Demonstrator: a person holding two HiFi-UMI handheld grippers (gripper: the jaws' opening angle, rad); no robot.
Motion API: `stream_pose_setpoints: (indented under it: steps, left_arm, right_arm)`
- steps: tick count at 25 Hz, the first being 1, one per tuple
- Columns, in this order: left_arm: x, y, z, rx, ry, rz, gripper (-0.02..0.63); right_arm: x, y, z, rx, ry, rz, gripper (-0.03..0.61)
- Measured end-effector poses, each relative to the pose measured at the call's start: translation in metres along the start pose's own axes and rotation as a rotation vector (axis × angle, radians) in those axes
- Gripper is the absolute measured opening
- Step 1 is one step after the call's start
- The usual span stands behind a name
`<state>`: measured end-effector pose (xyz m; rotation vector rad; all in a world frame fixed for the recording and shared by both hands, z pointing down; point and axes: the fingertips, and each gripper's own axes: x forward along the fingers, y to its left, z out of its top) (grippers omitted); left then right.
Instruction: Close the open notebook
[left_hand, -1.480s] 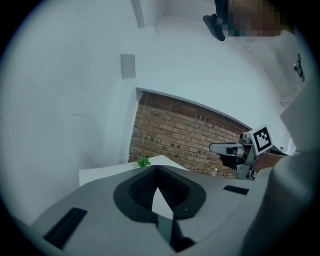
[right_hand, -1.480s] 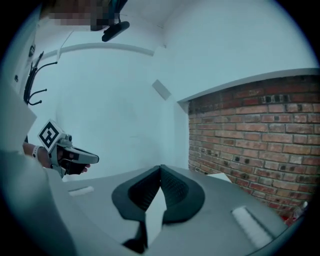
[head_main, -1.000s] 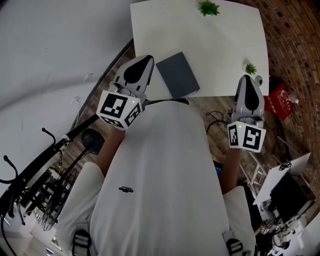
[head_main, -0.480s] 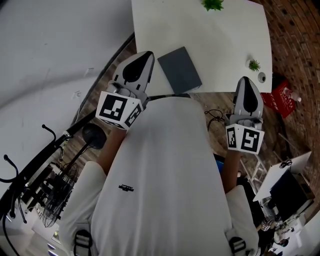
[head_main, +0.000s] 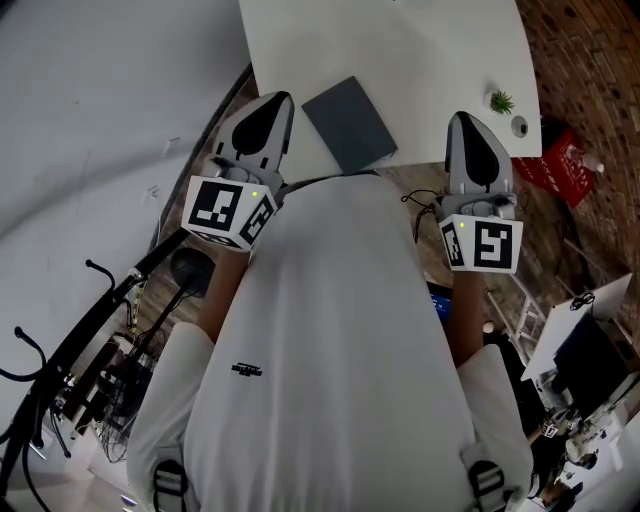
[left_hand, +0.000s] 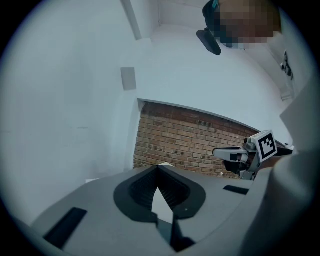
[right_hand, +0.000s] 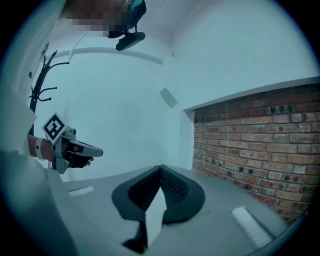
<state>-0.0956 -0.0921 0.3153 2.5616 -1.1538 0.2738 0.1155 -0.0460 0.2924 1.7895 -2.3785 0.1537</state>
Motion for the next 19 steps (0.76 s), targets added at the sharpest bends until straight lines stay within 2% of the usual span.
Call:
stream_pose_setpoints:
  steps: [9,15,19]
  left_arm:
    - [0.000,-0.002,-0.002,-0.016,0.002,-0.001,0.009]
    - [0.004,-0.007,-0.001,-0.022,-0.003,-0.021,0.009]
    - [0.005,-0.010,-0.003,-0.016,0.003,-0.033,0.009]
  right_arm:
    - [-0.002,0.006,0.000,0.011,0.000,0.026,0.009]
    - [-0.003,0.015,0.003,-0.009,0.001,0.079,0.009]
    - [-0.005,0.015,0.006,-0.016,-0.007,0.073,0.009]
